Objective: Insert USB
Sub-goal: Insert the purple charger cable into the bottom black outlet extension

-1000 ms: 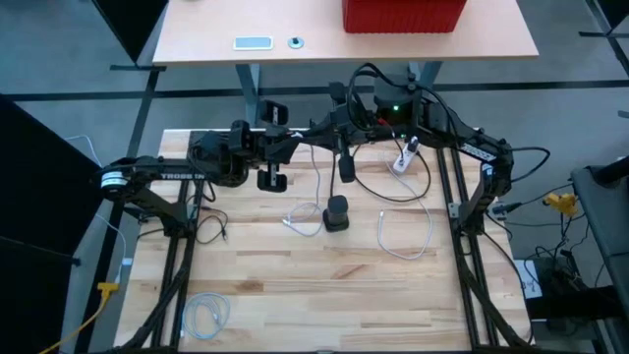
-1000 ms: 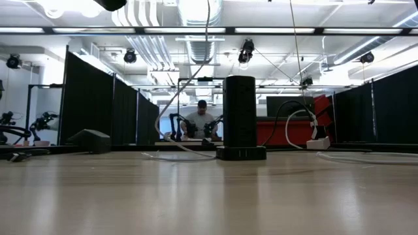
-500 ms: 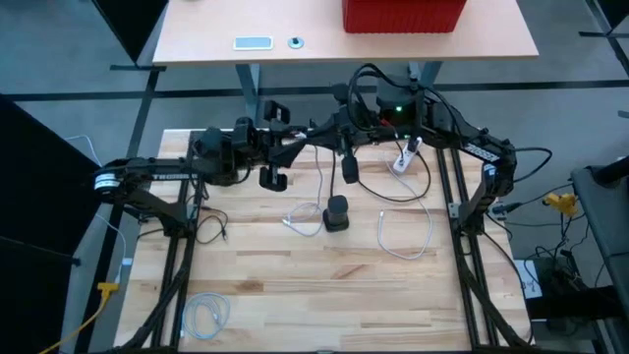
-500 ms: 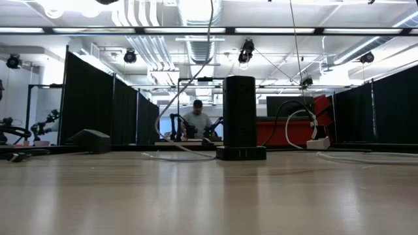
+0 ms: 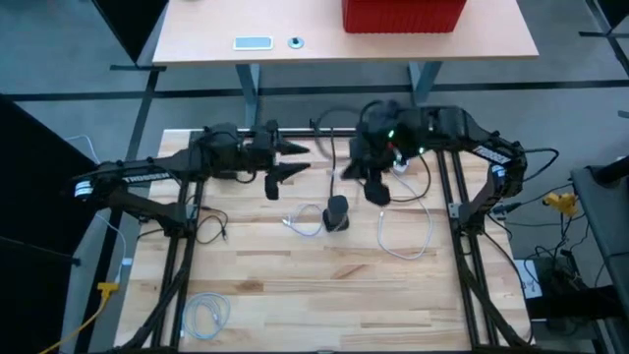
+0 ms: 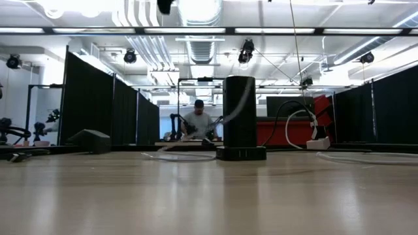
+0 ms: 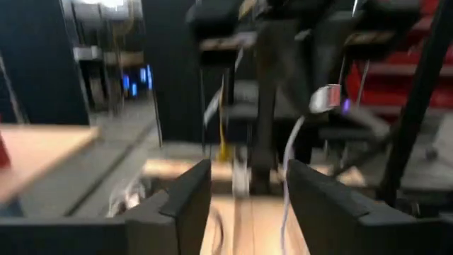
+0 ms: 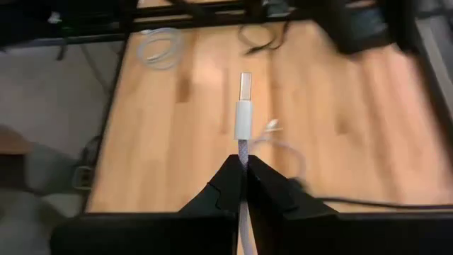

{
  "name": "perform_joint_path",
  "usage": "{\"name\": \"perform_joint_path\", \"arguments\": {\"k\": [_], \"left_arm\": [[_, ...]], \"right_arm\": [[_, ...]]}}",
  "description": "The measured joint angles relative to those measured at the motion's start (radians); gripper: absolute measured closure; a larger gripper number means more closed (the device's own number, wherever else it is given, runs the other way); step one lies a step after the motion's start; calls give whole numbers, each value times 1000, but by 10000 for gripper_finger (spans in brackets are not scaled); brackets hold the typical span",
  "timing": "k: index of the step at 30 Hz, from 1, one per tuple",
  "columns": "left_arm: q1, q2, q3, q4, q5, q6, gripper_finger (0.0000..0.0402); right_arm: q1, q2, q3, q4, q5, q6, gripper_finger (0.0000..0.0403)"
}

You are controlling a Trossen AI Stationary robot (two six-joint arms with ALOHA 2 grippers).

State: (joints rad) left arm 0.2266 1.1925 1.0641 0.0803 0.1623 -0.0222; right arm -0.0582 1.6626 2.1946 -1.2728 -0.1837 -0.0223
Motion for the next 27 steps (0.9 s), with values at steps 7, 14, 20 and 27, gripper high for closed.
{"name": "perform_joint_path", "arguments": {"k": [7, 14, 20, 27], "left_arm": [[71, 128, 0, -81, 16, -1, 287], [138, 308, 0, -134, 98, 91, 315], [145, 423, 0, -179, 152, 169, 324], [154, 557, 0, -231, 215, 260, 335]], "right_arm": [[95, -81, -137, -18, -11, 173, 403], [145, -196, -451, 2, 30, 397, 403], [208, -204, -713, 261, 122, 663, 403], [281, -214, -1019, 563, 231, 973, 403]]}}
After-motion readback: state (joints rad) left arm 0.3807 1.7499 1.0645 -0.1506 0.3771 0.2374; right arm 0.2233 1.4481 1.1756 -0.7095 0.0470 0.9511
